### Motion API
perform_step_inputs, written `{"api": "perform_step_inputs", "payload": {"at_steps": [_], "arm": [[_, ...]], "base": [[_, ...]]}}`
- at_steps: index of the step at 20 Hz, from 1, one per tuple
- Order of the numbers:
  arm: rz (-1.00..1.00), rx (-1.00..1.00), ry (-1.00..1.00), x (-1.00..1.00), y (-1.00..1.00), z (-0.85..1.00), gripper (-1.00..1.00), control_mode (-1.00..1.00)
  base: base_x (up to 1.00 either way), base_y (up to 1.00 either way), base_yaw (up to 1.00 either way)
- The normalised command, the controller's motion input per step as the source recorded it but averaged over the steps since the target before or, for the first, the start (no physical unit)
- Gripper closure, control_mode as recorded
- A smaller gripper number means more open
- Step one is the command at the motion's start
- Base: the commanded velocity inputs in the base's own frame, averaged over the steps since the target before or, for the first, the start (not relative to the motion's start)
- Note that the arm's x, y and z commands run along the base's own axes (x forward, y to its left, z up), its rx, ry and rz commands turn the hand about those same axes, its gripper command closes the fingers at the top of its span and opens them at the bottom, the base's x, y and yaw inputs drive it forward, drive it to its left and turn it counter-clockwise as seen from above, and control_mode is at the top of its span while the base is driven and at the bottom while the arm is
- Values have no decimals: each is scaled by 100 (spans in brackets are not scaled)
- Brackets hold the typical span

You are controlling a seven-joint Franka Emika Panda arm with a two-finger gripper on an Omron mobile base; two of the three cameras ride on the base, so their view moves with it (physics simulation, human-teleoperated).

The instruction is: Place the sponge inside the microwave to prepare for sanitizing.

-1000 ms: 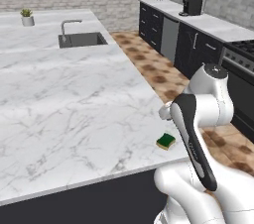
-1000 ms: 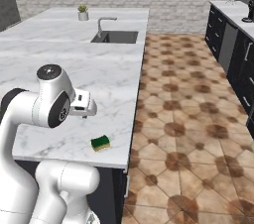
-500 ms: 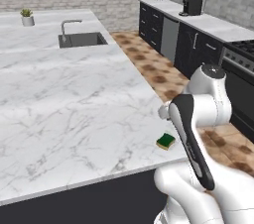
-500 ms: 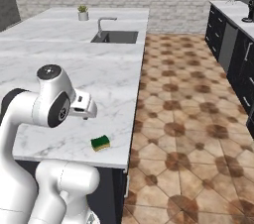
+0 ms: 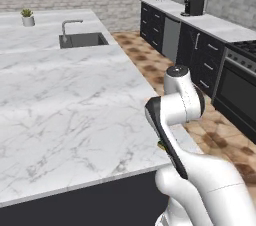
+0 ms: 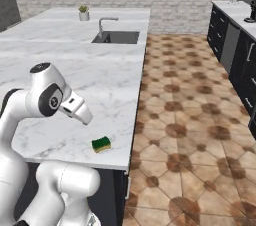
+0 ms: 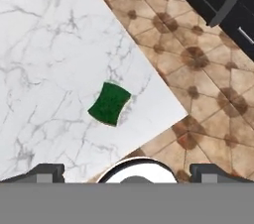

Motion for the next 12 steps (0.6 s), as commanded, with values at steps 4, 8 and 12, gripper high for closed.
{"api": "perform_step_inputs", "payload": {"at_steps": [4, 8, 12], "arm": [[-25, 1, 10, 19, -5, -20, -100, -100], [-11, 10, 8, 15, -14, -21, -100, -100], [-5, 10, 2, 8, -13, -24, -100, -100]], "base": [[0, 0, 0], [0, 0, 0], [0, 0, 0]]}}
